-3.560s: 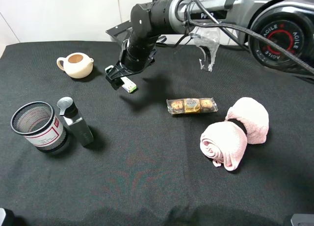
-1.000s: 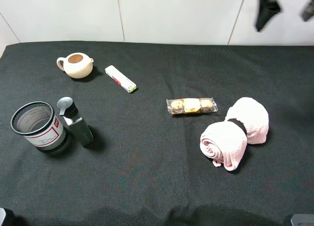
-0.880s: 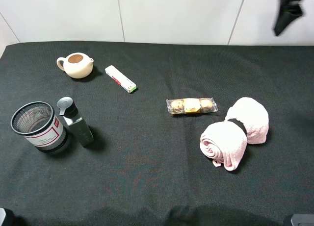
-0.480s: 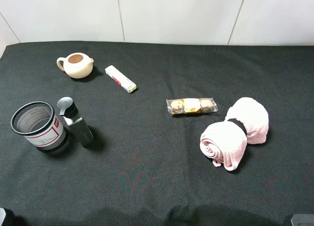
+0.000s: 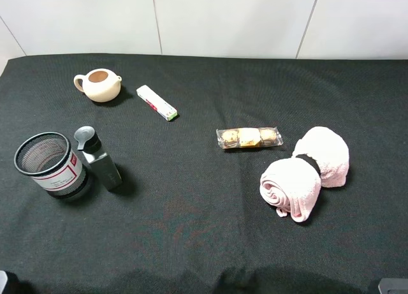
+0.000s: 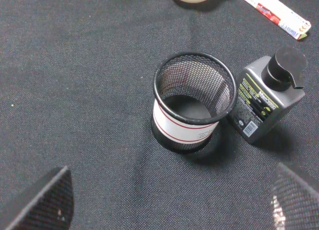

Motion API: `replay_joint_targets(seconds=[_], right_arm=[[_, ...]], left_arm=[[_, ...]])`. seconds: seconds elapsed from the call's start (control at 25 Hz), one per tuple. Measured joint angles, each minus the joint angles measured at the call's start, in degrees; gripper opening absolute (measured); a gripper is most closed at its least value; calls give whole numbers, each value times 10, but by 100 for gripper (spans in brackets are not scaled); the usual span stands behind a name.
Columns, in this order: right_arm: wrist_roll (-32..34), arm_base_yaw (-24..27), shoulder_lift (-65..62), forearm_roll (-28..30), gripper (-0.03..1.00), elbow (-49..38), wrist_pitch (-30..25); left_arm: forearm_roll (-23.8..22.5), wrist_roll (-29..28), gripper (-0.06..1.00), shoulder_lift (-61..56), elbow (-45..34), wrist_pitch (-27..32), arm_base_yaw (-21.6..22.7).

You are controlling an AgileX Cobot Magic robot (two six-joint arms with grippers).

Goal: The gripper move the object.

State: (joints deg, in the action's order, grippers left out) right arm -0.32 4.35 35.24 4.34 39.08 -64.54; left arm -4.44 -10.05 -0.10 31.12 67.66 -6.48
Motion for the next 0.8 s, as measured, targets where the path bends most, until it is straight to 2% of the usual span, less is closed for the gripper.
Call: replay_joint_targets(seconds=[0.28,0.64,0.8], right_arm=[[17,0,-107,-2,69,-54,16],[28,-1,-135,-28,69,-105,55],[33,-29,-149,-30,69,-105,60]], left_arm=[[0,0,83,0,0,0,0],[0,0,83,0,0,0,0],[0,0,83,0,0,0,0]])
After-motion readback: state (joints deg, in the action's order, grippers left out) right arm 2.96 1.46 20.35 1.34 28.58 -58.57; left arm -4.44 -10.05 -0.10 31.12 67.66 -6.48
